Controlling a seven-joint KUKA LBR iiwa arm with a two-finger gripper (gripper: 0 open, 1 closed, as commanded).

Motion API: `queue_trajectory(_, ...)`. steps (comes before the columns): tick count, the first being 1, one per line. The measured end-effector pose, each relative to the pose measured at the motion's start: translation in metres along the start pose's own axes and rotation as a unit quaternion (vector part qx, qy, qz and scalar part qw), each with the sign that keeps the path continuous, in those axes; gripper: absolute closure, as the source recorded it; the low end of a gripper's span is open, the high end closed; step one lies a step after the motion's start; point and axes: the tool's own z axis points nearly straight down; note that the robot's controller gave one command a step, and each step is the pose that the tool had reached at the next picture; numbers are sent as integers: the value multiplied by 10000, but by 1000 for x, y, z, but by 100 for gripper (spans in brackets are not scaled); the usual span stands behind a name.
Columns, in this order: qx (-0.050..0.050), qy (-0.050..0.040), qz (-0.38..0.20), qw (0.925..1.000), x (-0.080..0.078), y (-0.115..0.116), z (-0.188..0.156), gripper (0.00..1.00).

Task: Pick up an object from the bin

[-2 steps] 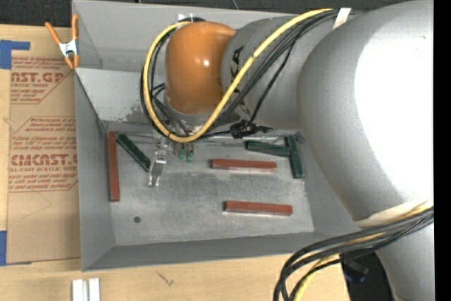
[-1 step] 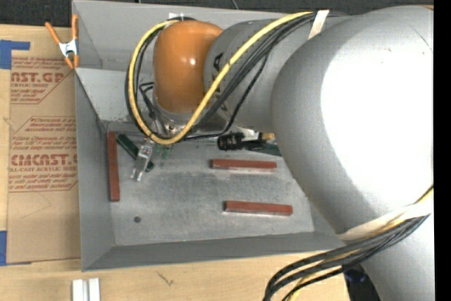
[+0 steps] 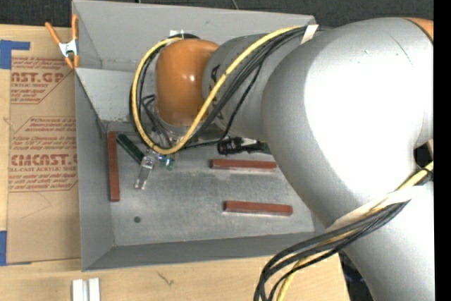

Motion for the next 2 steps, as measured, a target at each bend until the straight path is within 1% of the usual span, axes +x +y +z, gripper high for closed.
queue_trajectory(1, 4, -12, 1062, 9943, -1, 6, -4, 100)
queue_trajectory(2, 2, -12, 1063, 9943, -1, 6, -4, 100)
